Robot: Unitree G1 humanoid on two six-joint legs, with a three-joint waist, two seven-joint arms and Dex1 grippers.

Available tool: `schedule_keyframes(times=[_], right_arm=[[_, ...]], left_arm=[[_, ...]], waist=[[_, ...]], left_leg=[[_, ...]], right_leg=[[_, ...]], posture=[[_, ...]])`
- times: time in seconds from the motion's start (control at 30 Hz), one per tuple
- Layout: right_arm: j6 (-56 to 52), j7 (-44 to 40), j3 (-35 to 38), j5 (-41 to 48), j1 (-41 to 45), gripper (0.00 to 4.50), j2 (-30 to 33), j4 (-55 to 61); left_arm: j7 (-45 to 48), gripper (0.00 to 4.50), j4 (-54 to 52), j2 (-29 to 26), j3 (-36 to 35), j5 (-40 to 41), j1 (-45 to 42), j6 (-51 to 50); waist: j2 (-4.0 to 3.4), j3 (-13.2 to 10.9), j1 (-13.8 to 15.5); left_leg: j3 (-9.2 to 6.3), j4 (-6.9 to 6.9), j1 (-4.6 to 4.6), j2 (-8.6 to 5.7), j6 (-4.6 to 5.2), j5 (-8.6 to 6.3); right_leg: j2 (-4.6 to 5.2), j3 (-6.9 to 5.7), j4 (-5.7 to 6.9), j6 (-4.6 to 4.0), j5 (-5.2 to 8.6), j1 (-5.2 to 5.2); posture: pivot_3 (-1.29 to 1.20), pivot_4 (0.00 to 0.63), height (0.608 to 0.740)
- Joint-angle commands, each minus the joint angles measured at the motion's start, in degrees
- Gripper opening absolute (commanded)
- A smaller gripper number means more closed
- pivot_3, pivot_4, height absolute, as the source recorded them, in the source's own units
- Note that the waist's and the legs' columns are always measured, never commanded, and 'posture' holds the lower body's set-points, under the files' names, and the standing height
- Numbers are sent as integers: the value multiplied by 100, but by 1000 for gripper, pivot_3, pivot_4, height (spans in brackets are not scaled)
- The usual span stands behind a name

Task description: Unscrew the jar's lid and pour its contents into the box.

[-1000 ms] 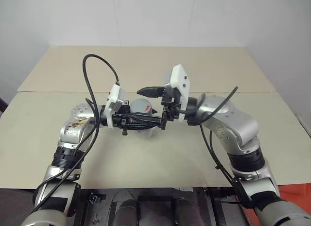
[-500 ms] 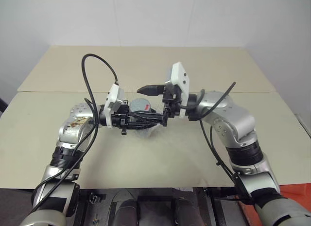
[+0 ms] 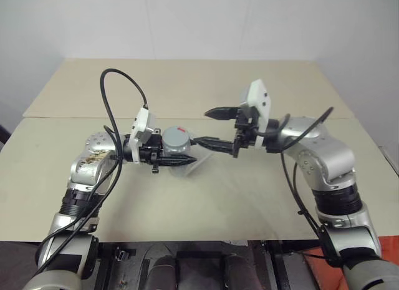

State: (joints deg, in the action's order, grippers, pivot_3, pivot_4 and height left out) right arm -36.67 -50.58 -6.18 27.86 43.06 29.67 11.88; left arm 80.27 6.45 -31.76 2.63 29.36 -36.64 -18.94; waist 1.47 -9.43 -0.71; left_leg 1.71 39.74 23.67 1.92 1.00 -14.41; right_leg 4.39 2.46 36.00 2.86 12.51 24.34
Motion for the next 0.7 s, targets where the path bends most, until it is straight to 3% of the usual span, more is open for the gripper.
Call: schedule_keyframes(times=[0.03, 0.27, 0.43, 0.7], right_arm=[[125, -48, 255, 109, -111, 4442, 116, 294], [76, -281, 344, 377, -336, 4442, 276, 698], [-132, -64, 225, 725, -201, 4442, -70, 1088], [-228, 625, -352, 342, 236, 4442, -725, 1021]], left_arm=[[65, 1964, -237, -66, -64, 109, 13, 4], [30, 1964, -117, -29, -66, 61, -36, 7], [42, 1964, 26, 78, 21, -6, -129, 73], [86, 1964, 107, 135, 63, -12, -202, 123]], waist=[[0, 0, -8], [0, 0, -8], [0, 0, -12], [0, 0, -11]], left_leg=[[0, 0, 0, 0, 0, 0], [0, 1, 1, 0, 0, 0], [-2, 0, -1, 1, 0, 0], [-2, 0, 1, 0, 0, 0]], right_leg=[[0, 0, 0, 0, 0, 0], [1, 1, -2, 0, 0, 0], [0, 1, 0, 0, 0, 0], [0, 0, 8, 0, 0, 1]], posture=[[0, 150, 740], [0, 150, 740], [0, 150, 740], [0, 150, 740]])
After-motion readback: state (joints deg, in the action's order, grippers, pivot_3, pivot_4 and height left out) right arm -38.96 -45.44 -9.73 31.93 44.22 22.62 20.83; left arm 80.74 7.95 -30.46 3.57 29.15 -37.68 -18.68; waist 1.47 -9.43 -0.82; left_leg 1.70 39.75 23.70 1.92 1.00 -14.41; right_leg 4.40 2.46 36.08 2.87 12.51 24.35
